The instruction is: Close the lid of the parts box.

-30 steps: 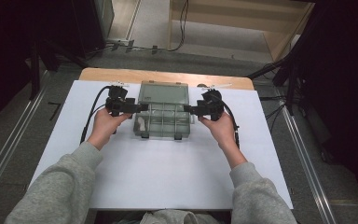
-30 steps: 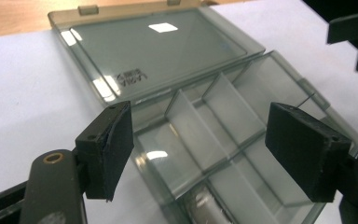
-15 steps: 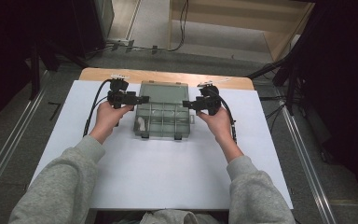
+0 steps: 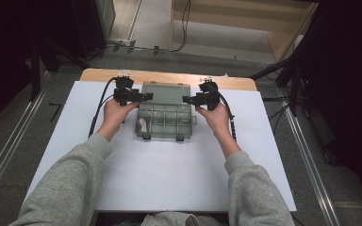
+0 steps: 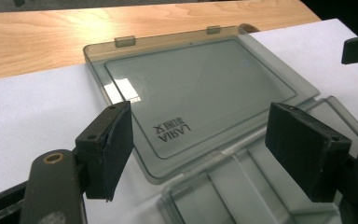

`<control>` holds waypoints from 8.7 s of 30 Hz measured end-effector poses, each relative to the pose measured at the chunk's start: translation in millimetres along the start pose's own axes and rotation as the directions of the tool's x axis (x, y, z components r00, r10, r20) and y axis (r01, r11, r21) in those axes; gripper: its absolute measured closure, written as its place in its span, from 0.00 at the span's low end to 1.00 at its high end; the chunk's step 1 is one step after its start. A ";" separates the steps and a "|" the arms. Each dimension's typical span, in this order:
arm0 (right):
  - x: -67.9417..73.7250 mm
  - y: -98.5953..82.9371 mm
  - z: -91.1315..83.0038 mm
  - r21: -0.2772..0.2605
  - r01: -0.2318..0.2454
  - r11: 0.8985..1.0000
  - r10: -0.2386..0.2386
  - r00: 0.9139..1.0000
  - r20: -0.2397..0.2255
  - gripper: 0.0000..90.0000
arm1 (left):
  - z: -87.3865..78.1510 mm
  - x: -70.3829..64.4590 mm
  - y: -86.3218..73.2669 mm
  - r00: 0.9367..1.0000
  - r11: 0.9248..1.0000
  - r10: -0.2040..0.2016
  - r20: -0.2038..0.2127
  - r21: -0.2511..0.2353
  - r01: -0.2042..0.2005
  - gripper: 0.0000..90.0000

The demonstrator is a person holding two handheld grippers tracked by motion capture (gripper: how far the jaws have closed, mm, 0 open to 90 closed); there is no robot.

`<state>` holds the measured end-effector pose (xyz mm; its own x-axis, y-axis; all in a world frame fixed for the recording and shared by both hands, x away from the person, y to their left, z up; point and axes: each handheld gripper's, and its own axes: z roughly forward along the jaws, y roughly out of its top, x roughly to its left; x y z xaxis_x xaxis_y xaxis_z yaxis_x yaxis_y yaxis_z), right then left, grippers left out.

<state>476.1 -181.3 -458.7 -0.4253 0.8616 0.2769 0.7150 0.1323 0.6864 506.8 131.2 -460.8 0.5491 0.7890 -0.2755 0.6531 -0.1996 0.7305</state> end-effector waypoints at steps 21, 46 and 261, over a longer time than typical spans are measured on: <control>-7.7 3.9 43.0 0.003 -0.035 0.999 0.034 0.992 0.119 0.27 | 30.9 12.8 -0.2 0.995 1.000 0.013 -0.103 0.000 -0.013 0.27; -6.6 1.3 64.6 0.066 -0.059 0.996 0.054 0.996 0.078 0.22 | 48.4 10.5 -9.0 0.995 0.999 0.007 -0.095 0.045 -0.003 0.25; 11.5 -38.3 -41.3 -0.041 0.068 0.997 -0.070 0.995 -0.067 0.35 | -75.9 -12.3 -17.4 0.960 0.988 0.046 0.275 0.127 -0.084 1.00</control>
<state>420.9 -196.7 -454.1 -0.5108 0.8153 0.2727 0.6614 0.1700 0.7305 449.1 169.0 -422.7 0.7007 0.5888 -0.4030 0.6660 -0.3372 0.6654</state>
